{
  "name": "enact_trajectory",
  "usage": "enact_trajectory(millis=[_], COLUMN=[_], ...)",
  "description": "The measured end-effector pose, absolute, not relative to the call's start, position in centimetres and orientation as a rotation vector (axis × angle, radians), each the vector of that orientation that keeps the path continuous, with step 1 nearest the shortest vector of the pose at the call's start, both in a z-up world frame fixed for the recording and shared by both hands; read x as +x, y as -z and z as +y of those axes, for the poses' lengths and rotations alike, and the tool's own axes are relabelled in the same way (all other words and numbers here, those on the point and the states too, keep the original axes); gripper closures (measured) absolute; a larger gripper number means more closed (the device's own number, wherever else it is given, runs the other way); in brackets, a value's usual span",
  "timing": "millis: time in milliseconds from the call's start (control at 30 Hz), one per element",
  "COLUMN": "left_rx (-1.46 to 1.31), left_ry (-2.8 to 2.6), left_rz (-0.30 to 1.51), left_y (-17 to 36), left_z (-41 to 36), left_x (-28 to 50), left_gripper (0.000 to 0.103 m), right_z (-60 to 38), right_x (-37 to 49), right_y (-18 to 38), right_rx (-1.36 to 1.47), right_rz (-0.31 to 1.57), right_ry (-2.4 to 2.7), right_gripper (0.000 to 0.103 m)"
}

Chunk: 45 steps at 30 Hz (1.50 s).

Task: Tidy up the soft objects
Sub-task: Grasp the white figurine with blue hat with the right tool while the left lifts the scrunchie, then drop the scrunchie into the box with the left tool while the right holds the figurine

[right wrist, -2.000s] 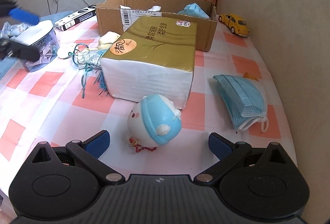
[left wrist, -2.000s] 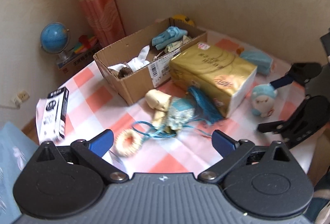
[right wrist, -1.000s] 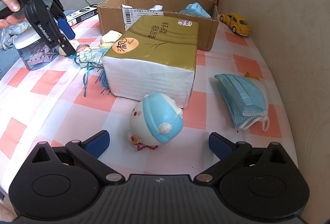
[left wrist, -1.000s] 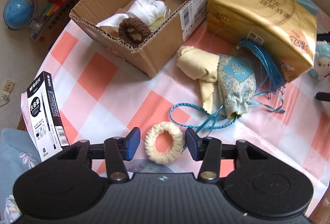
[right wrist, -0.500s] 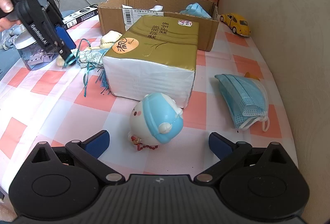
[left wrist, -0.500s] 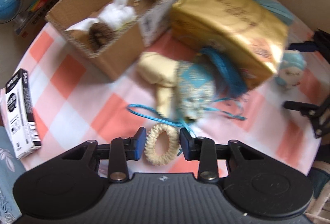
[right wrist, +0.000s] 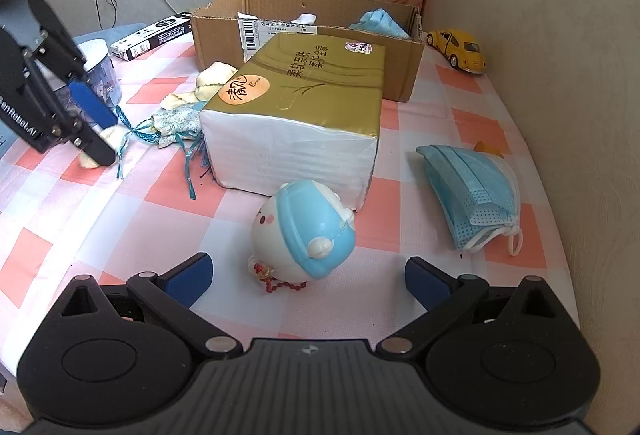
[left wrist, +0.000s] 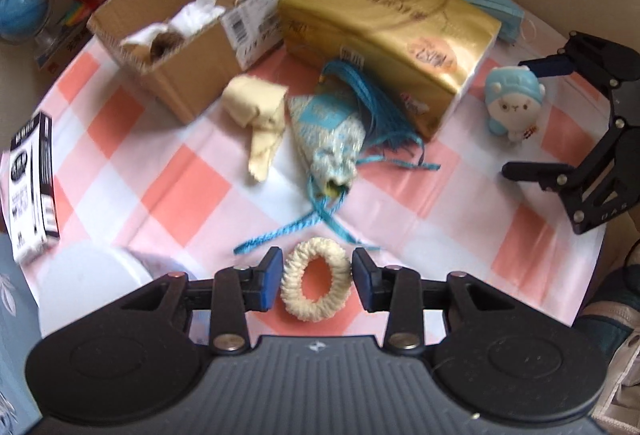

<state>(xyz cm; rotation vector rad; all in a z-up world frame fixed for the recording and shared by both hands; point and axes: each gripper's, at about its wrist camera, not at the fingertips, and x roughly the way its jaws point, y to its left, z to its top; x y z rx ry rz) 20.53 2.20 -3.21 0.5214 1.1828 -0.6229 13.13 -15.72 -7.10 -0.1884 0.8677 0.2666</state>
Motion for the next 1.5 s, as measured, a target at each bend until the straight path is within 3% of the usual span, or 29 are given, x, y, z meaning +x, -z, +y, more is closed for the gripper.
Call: enact_trajectory(millis=[133, 400, 833, 1000, 1200, 1500], left_rx=[0.49, 0.459, 0.383, 0.371, 0.364, 0.356], left_ry=[0.604, 0.603, 0.565, 0.573, 0.568, 0.615], left_rz=[1.193, 1.175, 1.147, 1.144, 1.135, 1.09], left_y=[3.8, 4.2, 4.2, 4.0, 3.7, 1.5], left_z=[3.1, 4.5, 5.4, 5.4, 5.2, 5.0], left_x=[20.2, 18.6, 17.8, 17.7, 17.5, 16.5], left_gripper=[0.062, 0.045, 0.045, 0.057, 0.069, 0.071], right_z=[-15.7, -15.8, -14.9, -14.9, -14.9, -15.0], right_x=[13.0, 12.7, 13.6, 13.7, 13.4, 12.1], right_y=[7.1, 7.2, 7.3, 6.9, 6.0, 4.2], right_rx=[-0.186, -0.182, -0.195, -0.194, -0.186, -0.206], right_rz=[0.859, 0.836, 0.826, 0.816, 0.813, 0.799], right_ry=[-0.264, -0.266, -0.292, -0.282, -0.279, -0.298], right_gripper=[0.0, 0.0, 0.0, 0.016, 0.047, 0.048])
